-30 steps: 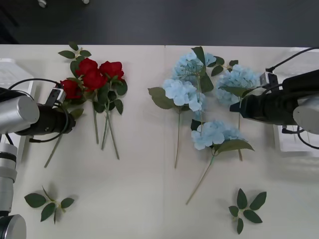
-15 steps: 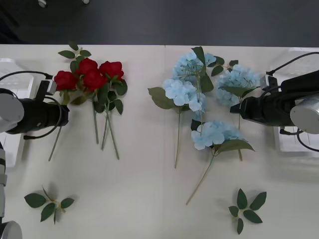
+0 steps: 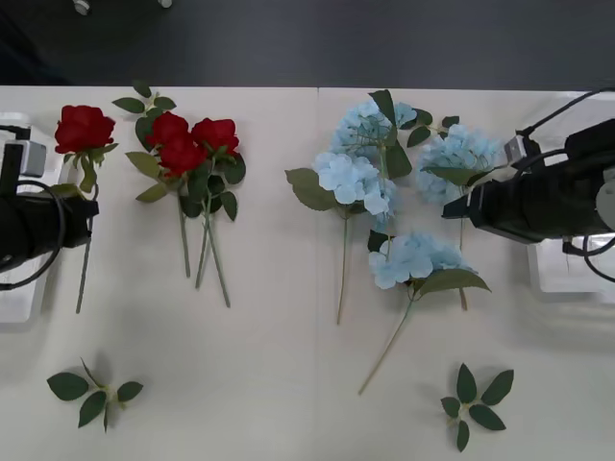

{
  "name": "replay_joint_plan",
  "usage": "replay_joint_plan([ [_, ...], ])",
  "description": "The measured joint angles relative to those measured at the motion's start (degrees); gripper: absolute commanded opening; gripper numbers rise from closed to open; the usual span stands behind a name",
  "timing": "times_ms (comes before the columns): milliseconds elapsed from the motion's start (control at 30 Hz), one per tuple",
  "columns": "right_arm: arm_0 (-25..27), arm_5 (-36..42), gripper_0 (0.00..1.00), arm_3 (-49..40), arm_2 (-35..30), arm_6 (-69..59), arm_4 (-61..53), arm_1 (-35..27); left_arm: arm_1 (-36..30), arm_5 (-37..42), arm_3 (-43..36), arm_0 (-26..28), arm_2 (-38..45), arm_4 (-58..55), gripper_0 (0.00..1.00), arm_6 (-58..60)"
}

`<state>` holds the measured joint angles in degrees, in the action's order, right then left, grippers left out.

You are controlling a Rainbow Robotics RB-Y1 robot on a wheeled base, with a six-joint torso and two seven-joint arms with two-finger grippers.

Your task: Put the red flowers into the right box and the blue flowers into the left box

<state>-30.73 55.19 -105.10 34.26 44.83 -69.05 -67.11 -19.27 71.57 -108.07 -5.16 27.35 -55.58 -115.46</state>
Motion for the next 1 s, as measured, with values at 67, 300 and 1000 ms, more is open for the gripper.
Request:
replay_joint_plan([
  [67, 0.0, 3.7, 0.99, -1.1, -3.0, 4.6, -3.5, -1.1, -1.2, 0.0, -1.1, 1.5, 0.8, -5.3, 0.00, -0.5],
  [300, 0.1, 17.0, 0.98, -1.6, -14.8, 29.5, -12.3, -0.8, -3.2, 0.0, -1.3, 5.7, 3.4, -23.8, 0.00, -18.1],
  [1000, 17.2, 4.3, 0.98, 2.2, -21.9, 102.4, -40.2, 7.8, -1.6, 24.6, 14.8, -4.9, -0.1, -54.2, 0.00, -37.4],
])
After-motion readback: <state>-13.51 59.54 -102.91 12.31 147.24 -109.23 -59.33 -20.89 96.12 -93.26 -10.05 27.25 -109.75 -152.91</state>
